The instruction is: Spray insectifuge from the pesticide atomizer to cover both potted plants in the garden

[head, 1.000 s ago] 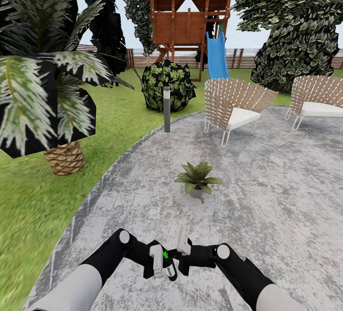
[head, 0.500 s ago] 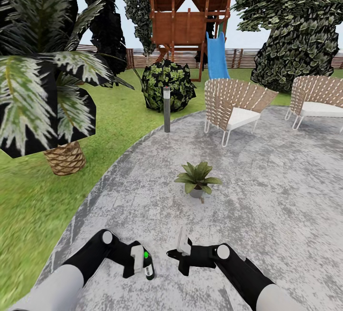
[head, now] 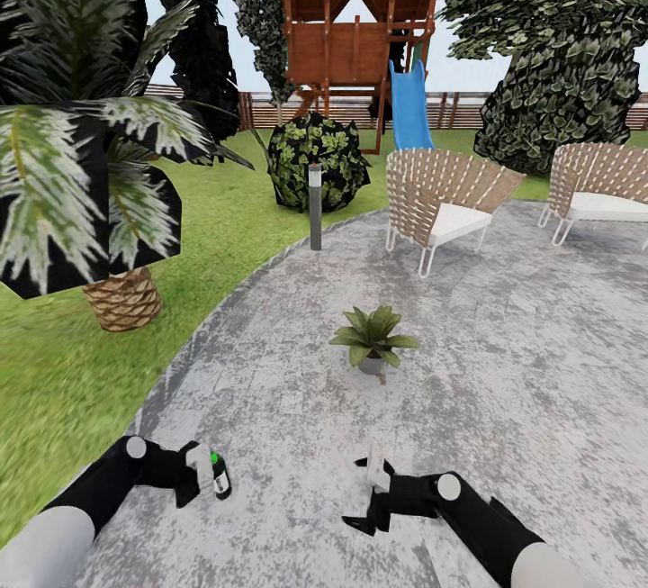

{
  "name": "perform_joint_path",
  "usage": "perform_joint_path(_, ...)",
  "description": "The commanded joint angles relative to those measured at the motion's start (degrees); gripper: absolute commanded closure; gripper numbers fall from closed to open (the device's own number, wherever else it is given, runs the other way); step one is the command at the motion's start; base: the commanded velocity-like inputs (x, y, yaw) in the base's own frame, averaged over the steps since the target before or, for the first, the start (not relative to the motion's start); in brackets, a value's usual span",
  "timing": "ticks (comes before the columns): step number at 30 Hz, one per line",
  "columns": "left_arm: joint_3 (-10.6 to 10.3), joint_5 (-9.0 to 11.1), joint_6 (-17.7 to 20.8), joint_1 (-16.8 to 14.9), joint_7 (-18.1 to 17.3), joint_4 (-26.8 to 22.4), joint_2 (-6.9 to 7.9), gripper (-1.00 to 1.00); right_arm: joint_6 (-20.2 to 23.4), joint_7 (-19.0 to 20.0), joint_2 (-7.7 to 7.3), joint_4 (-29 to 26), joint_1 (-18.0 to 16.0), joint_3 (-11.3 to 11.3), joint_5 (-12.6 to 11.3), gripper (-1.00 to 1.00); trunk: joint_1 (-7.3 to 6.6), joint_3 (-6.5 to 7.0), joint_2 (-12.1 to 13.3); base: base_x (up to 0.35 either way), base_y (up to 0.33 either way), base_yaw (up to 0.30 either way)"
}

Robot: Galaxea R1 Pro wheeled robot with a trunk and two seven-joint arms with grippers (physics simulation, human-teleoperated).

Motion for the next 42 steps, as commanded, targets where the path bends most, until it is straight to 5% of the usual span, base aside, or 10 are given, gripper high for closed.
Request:
perform_joint_path(1,3.07,-0.61,1.12,-0.03,1.66,-0.03,-0.08,1.0,-0.46,-1.92,-1.34,1.07,0.0,0.17,0.5,-1.0,-0.01,-0.05,-0.02,0.0,0.0,0.0)
perform_joint_path(5,9.36,-0.86,12.32,-0.69,4.82,-0.08,-0.36,1.0,-0.61,-13.47,-4.37,11.77,0.05,0.25,0.35,-1.0,-0.01,-0.05,-0.02,0.0,0.0,0.0)
perform_joint_path(10,9.97,-0.72,22.55,-1.37,4.94,-0.38,-1.68,1.0,-1.14,-29.84,-4.11,26.08,0.12,0.2,-0.97,-1.0,-0.01,-0.05,-0.02,0.0,0.0,0.0)
perform_joint_path(12,9.85,-0.71,27.17,-2.39,4.77,-0.55,-2.01,1.0,-1.83,-36.5,-3.49,29.63,0.23,0.18,-6.13,-1.0,-0.01,-0.05,-0.02,0.0,0.0,0.0)
perform_joint_path(14,9.81,-0.71,30.61,-3.47,4.56,-0.61,-2.11,1.0,-2.26,-41.19,-3.17,31.19,0.29,0.13,-16.01,-1.0,-0.01,-0.05,-0.02,0.0,0.0,0.0)
perform_joint_path(17,9.59,-0.85,35.58,-4.87,1.09,-0.65,-2.05,1.0,-2.51,-43.44,-3.3,32.2,0.52,0.14,-29.28,-1.0,-0.01,-0.05,-0.02,0.0,0.0,0.0)
perform_joint_path(21,4.22,-3.9,41.7,-5.71,-8.48,-0.77,-1.84,1.0,-2.63,-44.06,-3.58,33.6,1.33,0.14,-35.11,-1.0,-0.01,-0.05,-0.02,0.0,0.0,0.0)
perform_joint_path(27,1.54,-6.62,47.67,-5.47,-11.08,-0.77,-1.95,1.0,-2.5,-44.05,-3.48,33.65,2.03,0.1,-35.76,-1.0,-0.01,-0.05,-0.02,0.0,0.0,0.0)
perform_joint_path(31,1.62,-12.05,53.48,-5.62,-11.15,-0.88,-3.54,1.0,-2.54,-44.09,-3.45,33.66,2.08,0.03,-35.89,-1.0,-0.01,-0.05,-0.02,0.0,0.0,0.0)
perform_joint_path(42,2.0,-12.22,54.91,-5.35,-11.17,-4.82,-3.87,1.0,-2.41,-44.04,-3.19,33.66,2.08,0.08,-41.67,-1.0,-0.01,-0.05,-0.02,0.225,0.074,-0.135)
